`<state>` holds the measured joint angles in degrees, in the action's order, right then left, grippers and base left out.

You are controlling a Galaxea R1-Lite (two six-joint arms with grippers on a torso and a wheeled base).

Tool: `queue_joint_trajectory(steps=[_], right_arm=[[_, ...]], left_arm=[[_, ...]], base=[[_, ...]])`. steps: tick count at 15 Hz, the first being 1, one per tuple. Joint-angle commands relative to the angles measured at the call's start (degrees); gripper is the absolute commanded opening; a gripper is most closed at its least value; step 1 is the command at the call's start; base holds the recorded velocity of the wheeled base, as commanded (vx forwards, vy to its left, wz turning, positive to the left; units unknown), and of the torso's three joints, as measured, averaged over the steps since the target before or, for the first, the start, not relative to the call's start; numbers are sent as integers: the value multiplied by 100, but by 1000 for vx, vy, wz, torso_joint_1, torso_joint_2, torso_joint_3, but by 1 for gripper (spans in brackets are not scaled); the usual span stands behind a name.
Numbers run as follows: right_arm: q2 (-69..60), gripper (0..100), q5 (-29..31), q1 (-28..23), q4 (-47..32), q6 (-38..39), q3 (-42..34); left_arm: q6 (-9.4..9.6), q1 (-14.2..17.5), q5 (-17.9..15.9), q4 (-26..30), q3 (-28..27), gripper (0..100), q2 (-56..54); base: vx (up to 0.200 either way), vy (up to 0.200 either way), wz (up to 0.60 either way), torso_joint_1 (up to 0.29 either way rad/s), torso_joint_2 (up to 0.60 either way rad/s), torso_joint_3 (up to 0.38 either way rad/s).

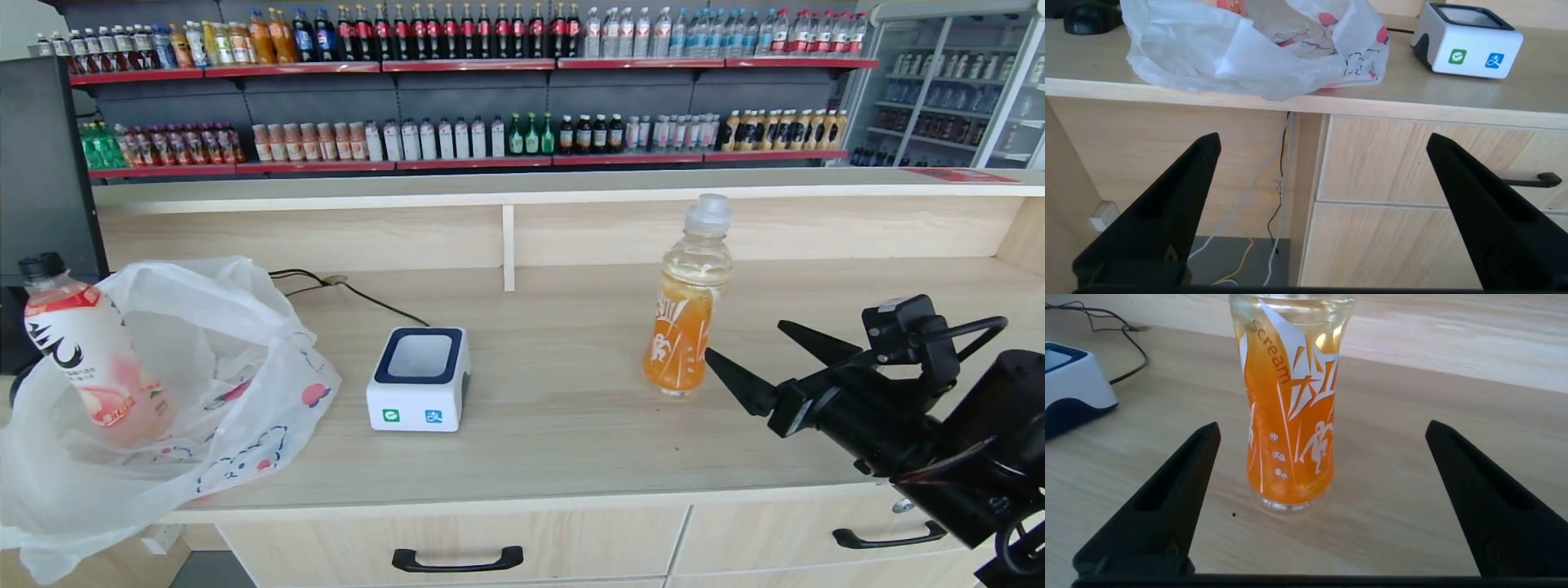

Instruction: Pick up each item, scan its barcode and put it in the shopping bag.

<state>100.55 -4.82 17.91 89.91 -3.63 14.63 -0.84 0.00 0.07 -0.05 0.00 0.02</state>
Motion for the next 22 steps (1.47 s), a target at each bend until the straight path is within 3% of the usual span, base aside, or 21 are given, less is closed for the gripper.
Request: queue_joint_trajectory(steps=[1, 9, 22], right_arm=[[308, 100, -2, -7, 9, -6, 286], [923, 100, -2, 81, 9, -94, 831], [1204, 100, 33, 81, 9, -103, 1042]], left_arm=[[-4, 0, 1, -4, 0, 100, -2], [-4, 0, 1, -4, 0, 100, -2], [-4, 0, 1, -4, 0, 100, -2]], base=[[0, 0, 0, 0, 0, 0], [0, 0, 0, 0, 0, 0], [0, 0, 0, 0, 0, 0]])
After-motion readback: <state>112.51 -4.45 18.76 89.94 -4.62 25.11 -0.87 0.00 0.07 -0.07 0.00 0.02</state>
